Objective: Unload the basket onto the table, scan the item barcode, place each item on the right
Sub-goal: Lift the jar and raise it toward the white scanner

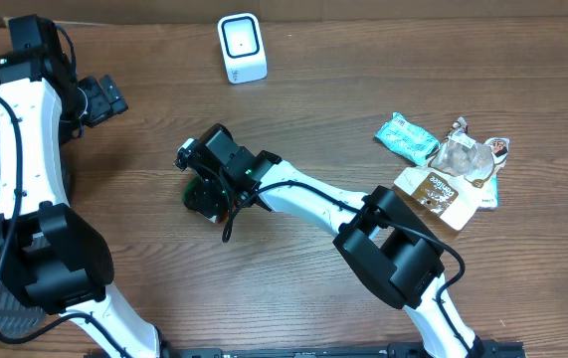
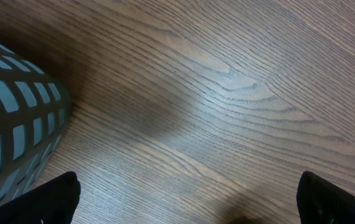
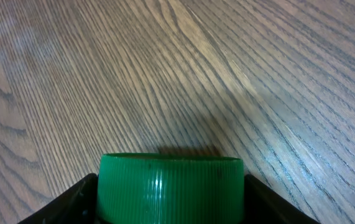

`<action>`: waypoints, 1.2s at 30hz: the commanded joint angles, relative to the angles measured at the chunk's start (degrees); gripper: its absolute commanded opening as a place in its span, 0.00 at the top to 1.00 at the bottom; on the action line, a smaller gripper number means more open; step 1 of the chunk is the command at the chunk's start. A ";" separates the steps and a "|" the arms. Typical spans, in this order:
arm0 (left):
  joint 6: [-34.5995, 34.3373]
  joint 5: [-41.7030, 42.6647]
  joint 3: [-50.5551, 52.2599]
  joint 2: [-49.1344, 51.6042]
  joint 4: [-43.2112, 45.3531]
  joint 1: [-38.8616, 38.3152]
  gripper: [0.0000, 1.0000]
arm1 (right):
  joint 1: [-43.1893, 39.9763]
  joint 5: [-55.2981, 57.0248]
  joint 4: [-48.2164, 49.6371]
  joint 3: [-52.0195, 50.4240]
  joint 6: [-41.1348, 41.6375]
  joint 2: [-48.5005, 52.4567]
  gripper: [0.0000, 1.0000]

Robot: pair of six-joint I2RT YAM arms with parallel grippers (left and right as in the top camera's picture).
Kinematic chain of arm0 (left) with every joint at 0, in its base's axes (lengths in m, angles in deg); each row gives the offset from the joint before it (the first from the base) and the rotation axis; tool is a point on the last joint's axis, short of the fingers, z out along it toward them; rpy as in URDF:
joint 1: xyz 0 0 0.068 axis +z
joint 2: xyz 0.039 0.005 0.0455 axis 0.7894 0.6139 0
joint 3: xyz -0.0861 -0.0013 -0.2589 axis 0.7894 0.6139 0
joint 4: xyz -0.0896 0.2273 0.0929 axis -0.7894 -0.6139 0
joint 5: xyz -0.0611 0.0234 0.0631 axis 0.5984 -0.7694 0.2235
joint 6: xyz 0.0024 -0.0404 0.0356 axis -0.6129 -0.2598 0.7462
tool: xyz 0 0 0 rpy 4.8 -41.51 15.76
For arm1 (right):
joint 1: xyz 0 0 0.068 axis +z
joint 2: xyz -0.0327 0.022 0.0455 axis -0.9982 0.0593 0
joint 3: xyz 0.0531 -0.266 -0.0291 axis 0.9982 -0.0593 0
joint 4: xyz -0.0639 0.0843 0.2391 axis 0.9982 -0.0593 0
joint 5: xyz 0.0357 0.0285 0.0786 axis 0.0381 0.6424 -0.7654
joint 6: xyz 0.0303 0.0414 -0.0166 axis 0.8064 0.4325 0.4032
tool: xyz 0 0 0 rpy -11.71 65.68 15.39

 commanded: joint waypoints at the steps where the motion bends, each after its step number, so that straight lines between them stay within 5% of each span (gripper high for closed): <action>1: -0.17 -0.61 0.31 0.35 0.22 -0.13 0.01 | -0.20 0.52 0.07 0.50 -0.04 -1.53 0.43; 11: -0.17 -0.61 0.31 0.35 0.22 -0.13 0.00 | -0.33 0.50 -4.39 0.57 -0.07 -8.04 0.73; 25: -0.17 -0.61 0.31 0.35 0.22 -0.13 0.00 | -9.94 -20.20 -2.43 0.44 -3.17 -12.39 0.77; 36: -0.17 -0.61 0.31 0.35 0.22 -0.13 0.00 | -15.76 -1.53 -2.89 0.35 2.45 -12.37 0.84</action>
